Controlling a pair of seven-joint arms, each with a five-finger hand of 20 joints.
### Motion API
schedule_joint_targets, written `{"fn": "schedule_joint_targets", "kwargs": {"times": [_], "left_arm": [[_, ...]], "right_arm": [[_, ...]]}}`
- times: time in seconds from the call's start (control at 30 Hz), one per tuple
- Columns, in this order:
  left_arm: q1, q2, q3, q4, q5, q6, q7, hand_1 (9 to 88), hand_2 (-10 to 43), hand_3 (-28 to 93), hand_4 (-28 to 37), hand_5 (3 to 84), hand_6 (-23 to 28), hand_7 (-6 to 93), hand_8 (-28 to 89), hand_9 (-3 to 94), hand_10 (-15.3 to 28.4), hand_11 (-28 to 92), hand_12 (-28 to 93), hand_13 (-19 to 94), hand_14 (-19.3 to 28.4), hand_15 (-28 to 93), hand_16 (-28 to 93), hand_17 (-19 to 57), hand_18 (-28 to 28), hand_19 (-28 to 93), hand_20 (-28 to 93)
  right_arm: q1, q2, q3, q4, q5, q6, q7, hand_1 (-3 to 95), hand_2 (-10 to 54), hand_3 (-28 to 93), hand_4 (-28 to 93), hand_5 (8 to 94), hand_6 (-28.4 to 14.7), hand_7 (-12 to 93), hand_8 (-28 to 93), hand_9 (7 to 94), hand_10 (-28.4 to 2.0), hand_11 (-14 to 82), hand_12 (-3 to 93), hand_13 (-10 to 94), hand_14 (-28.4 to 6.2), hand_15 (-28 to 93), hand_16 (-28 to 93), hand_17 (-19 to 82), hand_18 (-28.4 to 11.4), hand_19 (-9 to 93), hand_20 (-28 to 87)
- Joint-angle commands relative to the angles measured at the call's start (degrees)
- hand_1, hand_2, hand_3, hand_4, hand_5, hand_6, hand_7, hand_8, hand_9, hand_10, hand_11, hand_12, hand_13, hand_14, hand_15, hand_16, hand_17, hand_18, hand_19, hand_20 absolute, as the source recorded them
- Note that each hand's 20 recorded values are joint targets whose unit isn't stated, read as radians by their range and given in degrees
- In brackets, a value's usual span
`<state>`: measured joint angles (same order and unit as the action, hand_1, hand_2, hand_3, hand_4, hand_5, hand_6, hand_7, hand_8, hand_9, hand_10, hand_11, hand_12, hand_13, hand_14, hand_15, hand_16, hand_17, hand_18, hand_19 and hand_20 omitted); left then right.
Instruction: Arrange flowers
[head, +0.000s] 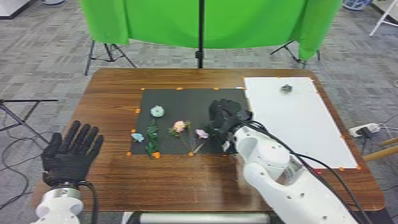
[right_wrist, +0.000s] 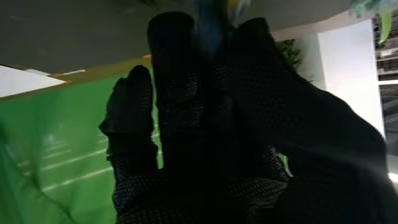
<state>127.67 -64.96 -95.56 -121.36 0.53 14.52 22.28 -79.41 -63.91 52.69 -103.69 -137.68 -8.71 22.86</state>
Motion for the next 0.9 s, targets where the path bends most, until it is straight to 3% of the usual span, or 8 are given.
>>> {"fn": "schedule_joint_targets", "kwargs": {"times": [0.03, 0.17, 0.43, 0.57, 0.67, 0.77, 0.9], "left_arm": [[1.0, -0.4, -0.07, 0.37, 0.06, 0.18, -0.28, 25.7, 18.9, 77, -28.3, 42.9, 9.6, 10.5, -10, 39.2, 15.8, 22, 10, 32, 16.7, 41, -8, -6.9, 14.3, 39, 15], [0.8, -0.51, 0.03, 0.44, 0.18, 0.06, -0.48, 25.7, 18.8, 77, -28.3, 42.9, 9.5, 10.6, -10, 39.2, 15.7, 22, 10, 32, 16.7, 42, -8, -6.9, 14.3, 39, 15], [1.1, -0.64, -0.1, 0.32, 0.09, 0.17, -0.26, 25.8, 18.4, 77, -28.3, 42.7, 9.5, 10.6, -10, 39.2, 15.7, 22, 10, 32, 16.7, 42, -8, -6.9, 14.3, 39, 15], [0.8, -0.7, 0.18, 0.39, 0.06, -0.07, -0.2, 25.8, 18.4, 77, -28.3, 42.6, 9.5, 10.5, -10, 39.1, 15.7, 22, 10, 32, 16.7, 42, -8, -6.9, 14.3, 39, 15], [0.9, -0.67, 0.34, 0.27, 0.04, -0.12, 0.09, 25.8, 18.3, 77, -28.3, 42.6, 9.5, 10.6, -10, 39.2, 15.7, 22, 10, 32, 16.6, 42, -8, -6.9, 14.3, 39, 15], [1.0, -0.7, 0.52, 0.1, 0.07, -0.22, 0.32, 25.8, 18.3, 77, -28.3, 42.6, 9.5, 10.6, -10, 39.1, 15.7, 22, 10, 32, 16.6, 42, -8, -6.9, 14.3, 39, 15], [0.4, -0.41, 1.4, 0.02, 0.2, -0.63, 0.57, 25.9, 18.2, 77, -28.3, 42.6, 9.4, 10.7, -10, 39.1, 15.7, 22, 10, 32, 16.7, 42, -8, -6.9, 14.3, 39, 15]], "right_arm": [[-0.8, 0.3, 1.1, -0.6, 0.0, -0.4, 0.4, 51.3, -9.5, 75, -28, 62.1, -3.0, 27, -17, 62.5, -15.7, 34.5, 20.2, 62, -9.0, 51, 30, 33, -21.9, 86, 40], [-0.9, 0.5, 2.0, -1.3, 0.6, -0.2, 1.0, 47.0, -9.5, 79, -28, 61.1, -3.4, 24, -16, 61.6, -15.7, 33.1, 19.8, 61, -11.2, 58, 22, 32, -22.6, 86, 41], [-0.8, 1.0, 3.8, -3.3, 1.3, 0.3, 2.5, 42.5, -9.5, 78, -28, 59.6, -4.2, 19, -15, 60.8, -16.4, 30.3, 19.4, 59, -12.8, 63, 21, 32, -23.7, 88, 42], [1.3, 1.2, 5.7, -1.6, 1.5, 1.7, 4.0, 40.3, -9.5, 78, -28, 59.1, -4.6, 18, -14, 59.9, -16.9, 27.8, 18.7, 57, -13.7, 64, 21, 32, -24.1, 88, 43], [5.2, 1.8, 7.8, 3.4, 1.5, 3.3, 4.5, 38.9, -9.5, 79, -28, 56.8, -4.6, 16, -13, 55.8, -17.6, 20.1, 17.2, 53, -14.2, 55, 16, 29, -23.9, 82, 38], [10.1, 2.6, 8.7, 9.3, 2.3, 2.3, 7.4, 37.0, -9.5, 81, -28, 52.2, -4.7, 15, -13, 47.8, -17.2, 11.9, 14.7, 44, -15.6, 36, 13, 26, -24.1, 71, 29], [15.7, 3.6, 8.9, 17.2, 2.3, 2.6, 10.1, 35.9, -9.5, 81, -28, 46.6, -4.4, 12, -12, 42.9, -16.6, 7.6, 12.5, 40, -17.0, 23, 12, 27, -24.3, 63, 22]]}}
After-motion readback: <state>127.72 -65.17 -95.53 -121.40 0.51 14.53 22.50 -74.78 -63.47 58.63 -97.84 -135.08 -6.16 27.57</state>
